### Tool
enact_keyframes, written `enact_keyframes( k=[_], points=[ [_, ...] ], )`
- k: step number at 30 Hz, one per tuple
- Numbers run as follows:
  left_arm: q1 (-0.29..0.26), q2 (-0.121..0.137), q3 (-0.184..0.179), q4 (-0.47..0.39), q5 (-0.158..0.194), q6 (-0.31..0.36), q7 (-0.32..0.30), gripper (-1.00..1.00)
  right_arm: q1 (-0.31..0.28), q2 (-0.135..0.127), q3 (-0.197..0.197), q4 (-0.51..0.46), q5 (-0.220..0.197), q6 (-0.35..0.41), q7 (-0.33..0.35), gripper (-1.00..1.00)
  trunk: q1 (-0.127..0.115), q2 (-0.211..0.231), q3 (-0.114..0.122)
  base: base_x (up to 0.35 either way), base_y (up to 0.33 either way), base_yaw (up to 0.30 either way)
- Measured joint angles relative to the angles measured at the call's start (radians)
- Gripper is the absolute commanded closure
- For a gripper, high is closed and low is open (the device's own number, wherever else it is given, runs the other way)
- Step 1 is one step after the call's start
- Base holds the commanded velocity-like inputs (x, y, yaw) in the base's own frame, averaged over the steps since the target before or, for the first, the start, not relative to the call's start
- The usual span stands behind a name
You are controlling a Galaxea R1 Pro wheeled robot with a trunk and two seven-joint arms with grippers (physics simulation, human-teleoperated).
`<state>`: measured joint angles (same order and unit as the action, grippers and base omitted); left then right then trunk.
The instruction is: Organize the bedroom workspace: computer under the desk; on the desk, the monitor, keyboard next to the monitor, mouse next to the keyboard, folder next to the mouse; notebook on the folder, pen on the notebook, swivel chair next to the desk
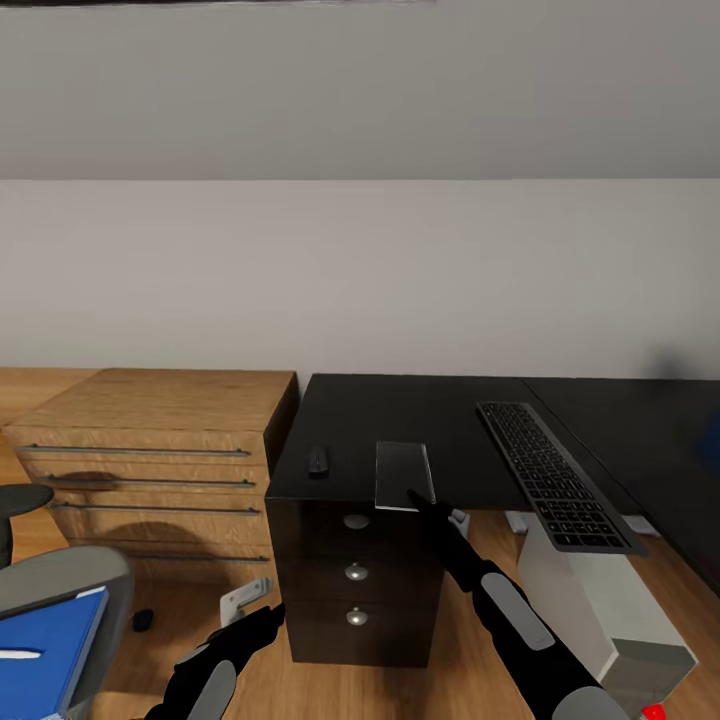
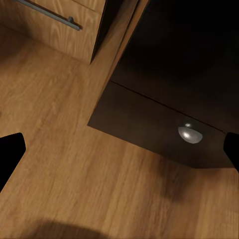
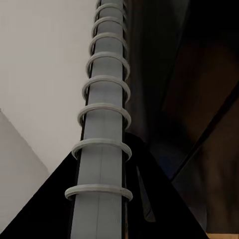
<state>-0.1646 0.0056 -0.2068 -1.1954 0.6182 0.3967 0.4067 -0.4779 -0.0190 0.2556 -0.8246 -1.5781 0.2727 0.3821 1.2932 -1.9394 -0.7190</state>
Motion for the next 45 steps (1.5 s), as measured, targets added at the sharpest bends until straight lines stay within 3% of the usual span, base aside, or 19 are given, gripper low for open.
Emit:
enact_keyframes(
  k=[17, 35, 45],
  points=[
    [0.000, 0.000, -0.001, 0.003, 0.003, 0.001, 0.000, -1.00, 0.000, 0.000, -0.001, -0.010, 0.001, -0.001, -0.001, 1.00, 0.008, -0.014, -0.006, 0.000, 0.000, 0.000],
    [0.000, 0.000, -0.001, 0.005, 0.003, -0.001, -0.002, -1.00, 0.000, -0.001, 0.000, 0.040, 0.010, 0.000, -0.007, 1.00, -0.046, 0.084, 0.037, 0.000, 0.000, 0.000],
    [0.000, -0.001, -0.002, 0.011, 0.004, -0.002, -0.002, -1.00, 0.000, -0.001, 0.000, 0.040, 0.010, 0.000, -0.008, 1.00, -0.046, 0.084, 0.037, 0.000, 0.000, 0.000]
  ],
)
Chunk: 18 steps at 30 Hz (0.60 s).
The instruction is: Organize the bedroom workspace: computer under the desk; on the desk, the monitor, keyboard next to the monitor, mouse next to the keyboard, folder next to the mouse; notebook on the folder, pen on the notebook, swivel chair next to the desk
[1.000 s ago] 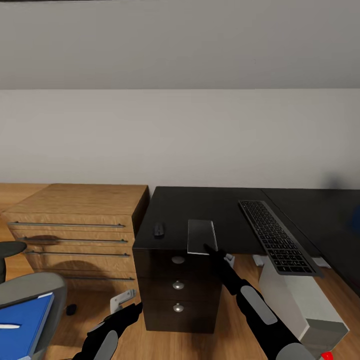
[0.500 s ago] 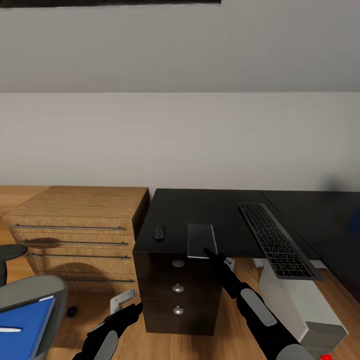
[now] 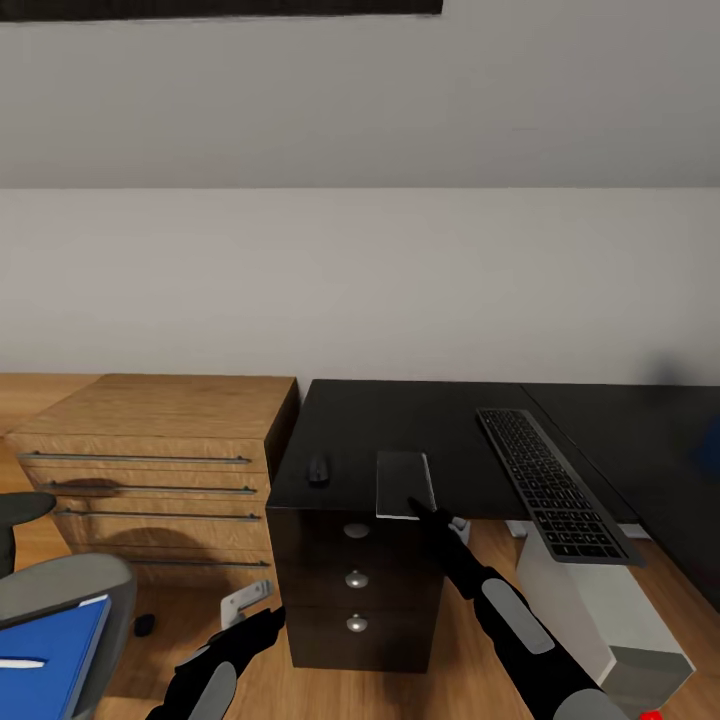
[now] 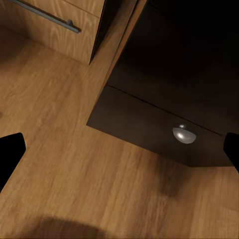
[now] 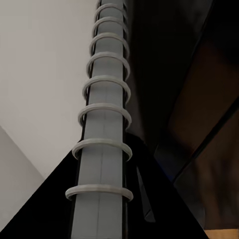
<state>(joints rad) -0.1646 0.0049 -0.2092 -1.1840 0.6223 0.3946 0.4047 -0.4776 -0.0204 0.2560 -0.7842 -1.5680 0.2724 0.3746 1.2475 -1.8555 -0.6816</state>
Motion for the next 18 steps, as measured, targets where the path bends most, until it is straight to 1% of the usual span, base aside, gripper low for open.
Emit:
enact_keyframes(
  k=[2, 9, 18],
  points=[
    [0.000, 0.000, 0.000, 0.003, 0.000, -0.001, -0.001, -1.00, 0.000, 0.000, 0.000, 0.000, 0.000, 0.000, 0.000, 1.00, 0.000, 0.000, 0.000, -0.053, 0.000, 0.000],
    [0.000, 0.001, 0.000, 0.007, 0.001, -0.002, -0.004, -1.00, 0.000, 0.000, 0.000, 0.000, 0.000, 0.000, 0.000, 1.00, 0.000, 0.000, 0.000, -0.141, 0.000, 0.000],
    [0.000, 0.001, 0.000, 0.007, 0.001, -0.001, -0.004, -1.00, 0.000, 0.000, 0.000, 0.001, 0.002, 0.000, 0.000, 1.00, 0.000, 0.000, 0.000, -0.021, 0.000, 0.000]
  ],
)
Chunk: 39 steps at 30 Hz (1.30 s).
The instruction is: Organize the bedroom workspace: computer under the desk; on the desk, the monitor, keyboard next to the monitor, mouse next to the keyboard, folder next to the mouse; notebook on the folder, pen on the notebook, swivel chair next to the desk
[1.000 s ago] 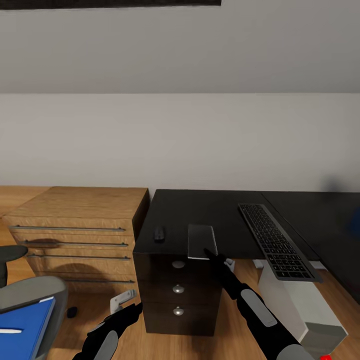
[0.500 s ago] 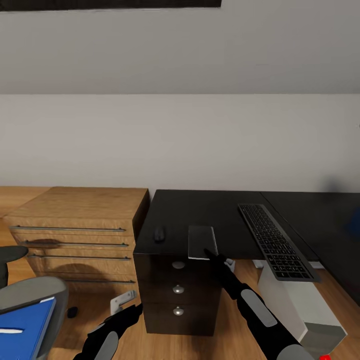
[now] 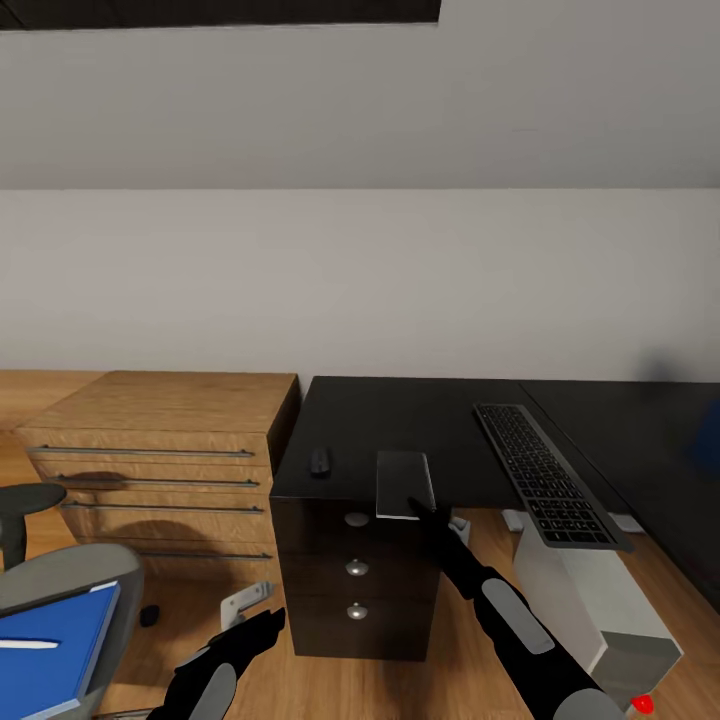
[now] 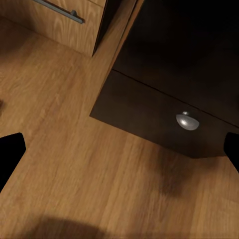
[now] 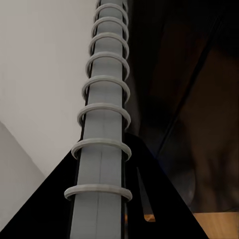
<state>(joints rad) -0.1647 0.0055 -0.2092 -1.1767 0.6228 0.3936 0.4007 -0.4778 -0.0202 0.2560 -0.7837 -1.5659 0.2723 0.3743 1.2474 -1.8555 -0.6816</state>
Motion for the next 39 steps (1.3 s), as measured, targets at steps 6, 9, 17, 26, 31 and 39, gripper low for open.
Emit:
enact_keyframes(
  k=[6, 9, 17, 26, 31, 39],
  points=[
    [0.000, 0.000, 0.001, 0.000, -0.002, 0.000, 0.000, -1.00, 0.000, 0.000, 0.000, 0.001, 0.002, 0.000, 0.000, 1.00, 0.000, 0.000, 0.000, -0.002, 0.000, 0.000],
    [0.000, 0.000, 0.000, 0.000, -0.003, 0.000, 0.000, -1.00, 0.000, 0.000, 0.000, 0.001, 0.003, 0.000, -0.001, 1.00, 0.000, 0.000, 0.000, 0.000, 0.000, 0.000],
    [0.001, 0.000, 0.000, 0.000, -0.004, 0.001, 0.000, -1.00, 0.000, 0.000, 0.000, 0.001, 0.004, -0.001, -0.002, 1.00, 0.000, 0.000, 0.000, 0.000, 0.000, 0.000],
    [0.001, 0.000, 0.000, 0.000, -0.004, -0.001, 0.000, -1.00, 0.000, 0.000, 0.000, 0.000, 0.004, -0.001, -0.003, -1.00, 0.000, 0.000, 0.000, 0.000, 0.000, 0.000],
    [0.000, 0.000, 0.000, 0.000, -0.003, -0.001, 0.000, -1.00, 0.000, 0.000, 0.000, 0.000, 0.005, -0.001, -0.002, -1.00, 0.000, 0.000, 0.000, 0.000, 0.000, 0.000],
    [0.001, 0.000, 0.000, 0.000, -0.004, -0.002, -0.001, -1.00, 0.000, 0.000, 0.000, 0.000, 0.005, -0.001, -0.002, -1.00, 0.000, 0.000, 0.000, 0.000, 0.000, 0.000]
  ],
)
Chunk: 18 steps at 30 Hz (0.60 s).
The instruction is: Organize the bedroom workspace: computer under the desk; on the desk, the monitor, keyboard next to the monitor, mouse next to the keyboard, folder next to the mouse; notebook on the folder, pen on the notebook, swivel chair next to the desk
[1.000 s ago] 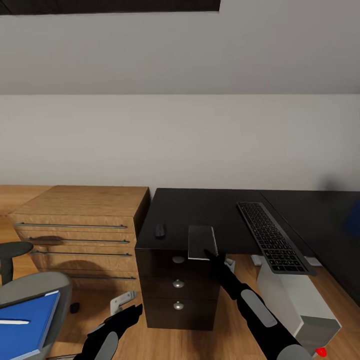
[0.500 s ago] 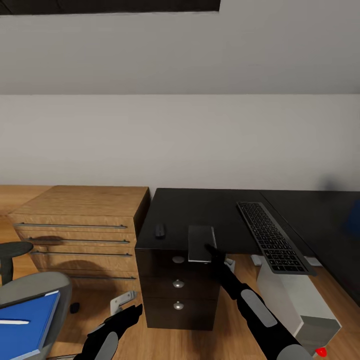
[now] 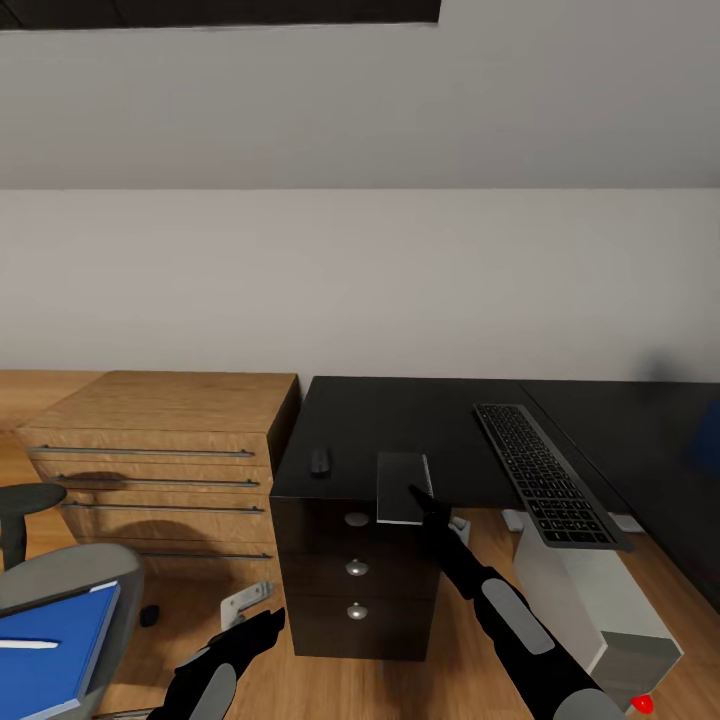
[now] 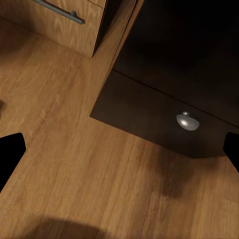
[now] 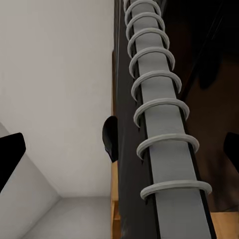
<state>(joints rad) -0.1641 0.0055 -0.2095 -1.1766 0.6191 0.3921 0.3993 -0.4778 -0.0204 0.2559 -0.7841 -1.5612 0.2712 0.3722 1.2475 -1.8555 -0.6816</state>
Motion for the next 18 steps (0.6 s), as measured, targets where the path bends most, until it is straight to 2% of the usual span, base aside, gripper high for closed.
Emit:
enact_keyframes(
  k=[7, 18],
  points=[
    [0.000, 0.000, 0.000, 0.000, 0.001, 0.000, 0.000, -1.00, 0.000, 0.000, 0.000, 0.001, 0.000, 0.000, 0.000, -1.00, 0.000, 0.000, 0.000, -0.066, 0.000, 0.000],
    [0.000, 0.000, 0.001, 0.000, 0.002, 0.000, 0.000, -1.00, 0.000, 0.000, 0.000, 0.001, 0.000, 0.000, 0.000, -1.00, 0.000, 0.000, 0.000, -0.259, 0.000, 0.000]
  ],
)
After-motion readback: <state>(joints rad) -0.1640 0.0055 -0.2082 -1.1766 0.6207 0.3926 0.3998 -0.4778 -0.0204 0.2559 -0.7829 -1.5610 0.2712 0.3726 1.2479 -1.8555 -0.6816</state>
